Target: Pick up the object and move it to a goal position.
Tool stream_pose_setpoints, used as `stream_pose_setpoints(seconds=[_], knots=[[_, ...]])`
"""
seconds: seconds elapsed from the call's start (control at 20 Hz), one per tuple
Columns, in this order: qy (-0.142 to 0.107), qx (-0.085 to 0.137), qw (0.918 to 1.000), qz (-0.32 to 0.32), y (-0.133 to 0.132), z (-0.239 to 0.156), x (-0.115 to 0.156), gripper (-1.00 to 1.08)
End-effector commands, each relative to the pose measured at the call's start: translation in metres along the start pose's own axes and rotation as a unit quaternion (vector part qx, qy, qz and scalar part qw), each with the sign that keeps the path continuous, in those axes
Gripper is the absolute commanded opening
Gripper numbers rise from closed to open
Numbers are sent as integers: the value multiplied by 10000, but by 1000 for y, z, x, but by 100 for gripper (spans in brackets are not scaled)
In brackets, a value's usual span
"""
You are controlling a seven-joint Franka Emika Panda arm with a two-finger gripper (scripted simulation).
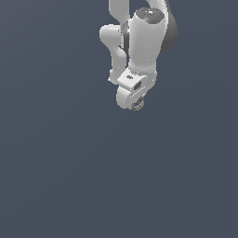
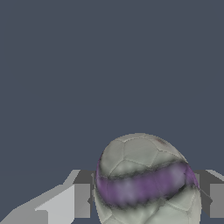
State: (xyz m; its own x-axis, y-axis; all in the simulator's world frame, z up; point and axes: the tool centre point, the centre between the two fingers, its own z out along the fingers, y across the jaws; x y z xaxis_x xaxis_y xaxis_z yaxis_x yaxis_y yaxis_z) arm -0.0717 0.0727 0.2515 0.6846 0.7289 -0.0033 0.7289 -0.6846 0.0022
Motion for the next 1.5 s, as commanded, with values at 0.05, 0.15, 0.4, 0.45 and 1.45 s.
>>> stream_pose_setpoints(seconds=[0.05,0.15,0.4,0.45,1.45], knots=[[2,-1,10000,-1,-24,-36,15,-100],[2,-1,10000,-1,-37,-56,24,-100],[4,2,10000,-1,-70,-106,47,-100],[7,4,10000,0,-76,-116,52,-100],[17,12,10000,12,-137,-217,102,-100]])
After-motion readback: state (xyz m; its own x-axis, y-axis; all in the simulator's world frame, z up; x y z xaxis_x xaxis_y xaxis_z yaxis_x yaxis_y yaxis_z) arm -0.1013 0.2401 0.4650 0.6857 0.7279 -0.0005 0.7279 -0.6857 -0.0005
